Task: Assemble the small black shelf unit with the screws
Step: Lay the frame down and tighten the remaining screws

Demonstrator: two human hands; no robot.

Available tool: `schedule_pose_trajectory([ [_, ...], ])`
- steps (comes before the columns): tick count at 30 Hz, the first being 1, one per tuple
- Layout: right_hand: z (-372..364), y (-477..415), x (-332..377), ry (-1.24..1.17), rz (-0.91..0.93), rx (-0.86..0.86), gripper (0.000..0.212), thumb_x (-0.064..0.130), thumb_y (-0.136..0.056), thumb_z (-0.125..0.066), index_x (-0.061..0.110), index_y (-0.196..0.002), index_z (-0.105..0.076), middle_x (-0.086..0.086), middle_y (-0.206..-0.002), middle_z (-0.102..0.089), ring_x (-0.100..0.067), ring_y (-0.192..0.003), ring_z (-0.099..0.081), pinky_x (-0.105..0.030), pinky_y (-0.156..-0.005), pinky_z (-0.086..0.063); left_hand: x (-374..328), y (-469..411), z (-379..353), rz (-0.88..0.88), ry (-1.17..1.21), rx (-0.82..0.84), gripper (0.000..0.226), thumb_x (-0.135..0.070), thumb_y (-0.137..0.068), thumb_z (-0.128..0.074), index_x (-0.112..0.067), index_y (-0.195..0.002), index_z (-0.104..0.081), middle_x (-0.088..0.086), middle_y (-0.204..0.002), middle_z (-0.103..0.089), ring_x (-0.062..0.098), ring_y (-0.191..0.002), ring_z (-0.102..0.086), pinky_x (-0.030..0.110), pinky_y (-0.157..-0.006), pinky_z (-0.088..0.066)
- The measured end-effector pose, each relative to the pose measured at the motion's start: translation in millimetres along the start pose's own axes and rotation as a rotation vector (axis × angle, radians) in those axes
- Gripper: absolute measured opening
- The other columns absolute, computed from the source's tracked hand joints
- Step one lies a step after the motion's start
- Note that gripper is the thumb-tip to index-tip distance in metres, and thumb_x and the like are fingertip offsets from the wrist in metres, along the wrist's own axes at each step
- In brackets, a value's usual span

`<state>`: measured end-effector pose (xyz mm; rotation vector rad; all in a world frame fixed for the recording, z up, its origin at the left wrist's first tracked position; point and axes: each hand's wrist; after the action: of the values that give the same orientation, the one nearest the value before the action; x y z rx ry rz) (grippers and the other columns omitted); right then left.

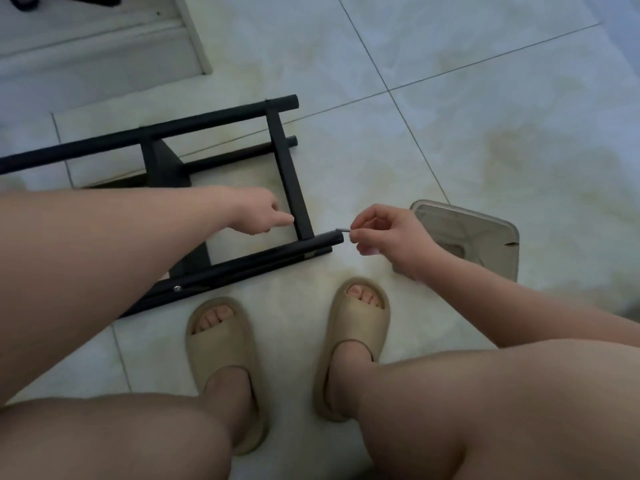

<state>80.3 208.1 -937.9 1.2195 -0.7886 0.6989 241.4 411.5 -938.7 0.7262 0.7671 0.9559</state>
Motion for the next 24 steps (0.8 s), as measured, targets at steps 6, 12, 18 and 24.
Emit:
schedule_pose_trajectory([
  [6, -35.8, -7.4, -9.1, -0.005, -0.047, 0.059, 0.019, -0.011, -0.088, -0.065, 0.008, -0.084, -0.068, -0.010, -0.074, -0.067, -0.014, -0.062, -0.064, -0.028, -0.069, -0.059, 3.1, -26.7, -14.3, 0.048, 0.395, 0.105, 0.056, -0.057, -0.102, -0.037, -0.015, -0.135, -0.055, 0.000, -0.114, -0.065, 0.013, -0.087, -0.066, 0.033, -0.076, -0.050],
  [12, -49.0, -7.2, -28.2, 0.033, -0.010, 0.025, 0.019, -0.008, -0.089, -0.066, 0.010, -0.083, -0.067, -0.011, -0.077, -0.067, -0.015, -0.067, -0.064, -0.030, -0.071, -0.056, -2.6, -48.2, -42.2, -0.008, 0.679, 0.103, 0.055, -0.059, -0.098, -0.046, -0.015, -0.130, -0.058, 0.001, -0.120, -0.069, 0.025, -0.094, -0.070, 0.037, -0.087, -0.055],
  [18, -41.8, -1.9, -40.0, 0.058, 0.056, 0.015, 0.018, -0.005, -0.089, -0.069, 0.012, -0.084, -0.068, 0.002, -0.073, -0.070, -0.011, -0.067, -0.065, -0.048, -0.068, -0.054, -0.4, -49.0, -53.4, -0.102, 0.722, 0.078, 0.048, -0.051, -0.101, -0.049, -0.007, -0.112, -0.063, 0.008, -0.097, -0.078, 0.025, -0.075, -0.076, 0.036, -0.087, -0.055],
  [24, -38.4, -7.2, -43.5, 0.020, 0.061, -0.028, 0.018, -0.005, -0.090, -0.069, 0.011, -0.083, -0.067, -0.001, -0.075, -0.071, -0.012, -0.069, -0.067, -0.040, -0.067, -0.054, -10.3, -52.7, -52.9, -0.077, 0.687, -0.128, 0.052, -0.054, -0.101, -0.045, -0.008, -0.105, -0.069, 0.004, -0.063, -0.073, 0.012, -0.055, -0.069, 0.029, -0.063, -0.043],
])
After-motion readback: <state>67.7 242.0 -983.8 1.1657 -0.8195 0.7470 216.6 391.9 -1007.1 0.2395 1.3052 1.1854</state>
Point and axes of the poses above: each hand's wrist, its own y-axis away from the middle knuckle, its own z-axis out of the back of the hand, x = y × z
